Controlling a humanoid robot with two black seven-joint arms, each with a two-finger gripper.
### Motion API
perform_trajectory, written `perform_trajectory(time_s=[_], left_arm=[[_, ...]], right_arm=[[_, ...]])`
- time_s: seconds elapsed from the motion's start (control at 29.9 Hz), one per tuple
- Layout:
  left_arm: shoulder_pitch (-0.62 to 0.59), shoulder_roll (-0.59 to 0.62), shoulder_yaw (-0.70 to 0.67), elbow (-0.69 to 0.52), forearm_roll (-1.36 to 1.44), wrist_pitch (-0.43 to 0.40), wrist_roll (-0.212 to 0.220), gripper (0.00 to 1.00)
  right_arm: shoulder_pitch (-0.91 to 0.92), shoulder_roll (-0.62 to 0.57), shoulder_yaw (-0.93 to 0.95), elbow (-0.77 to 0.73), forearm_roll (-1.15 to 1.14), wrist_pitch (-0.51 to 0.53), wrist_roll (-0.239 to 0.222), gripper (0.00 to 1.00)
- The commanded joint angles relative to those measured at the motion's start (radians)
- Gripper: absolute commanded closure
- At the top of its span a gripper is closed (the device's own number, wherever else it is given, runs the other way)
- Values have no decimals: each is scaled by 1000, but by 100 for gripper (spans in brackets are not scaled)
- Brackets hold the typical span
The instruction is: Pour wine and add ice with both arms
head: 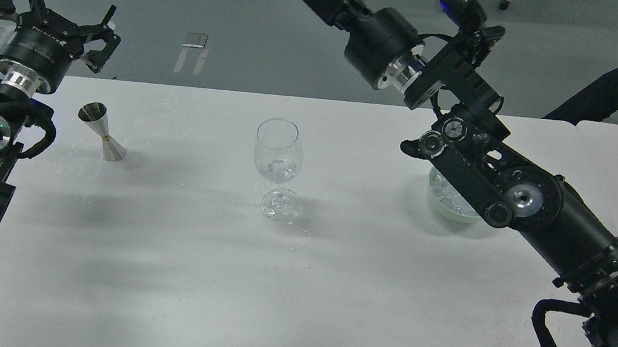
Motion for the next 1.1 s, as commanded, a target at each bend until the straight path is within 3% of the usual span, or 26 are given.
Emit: perform_trajectory(time_s=[0.0,0.03,0.07,0.1,0.17,0.2,0.33,0.4,0.5,0.67,1.07], left_arm=[[-21,0,0,-1,-7,29,26,6],[-33,1,6,-1,-9,45,58,6],[-34,1,6,-1,-9,45,58,6],[-40,4,7,1,-9,43,105,6],[-40,3,3,1,-9,37,156,5],[-38,0,1,-1,-9,36,159,5],[-37,-6,0,-5,-7,23,127,5],[-37,-19,6,-27,-7,19,45,5],[-38,-25,12,-42,-3,33,-8,4],[-35,-49,41,-44,4,39,-6,2],[-37,-51,69,-42,10,68,-13,2]], right_arm=[[-4,0,189,-18,23,-1,-30,0],[-6,0,238,-21,68,3,-50,0],[-6,0,239,-21,68,3,-50,0],[-7,0,262,-33,144,8,-65,0],[-9,0,268,-64,296,11,-73,0],[-13,0,268,-80,392,9,-73,0],[-35,-44,276,-117,594,6,-67,0],[-32,-50,283,-192,753,8,-65,0],[-35,-55,283,-228,885,9,-64,0],[-73,-60,296,-222,996,5,-64,0],[-116,-40,372,-228,999,-3,-62,0]])
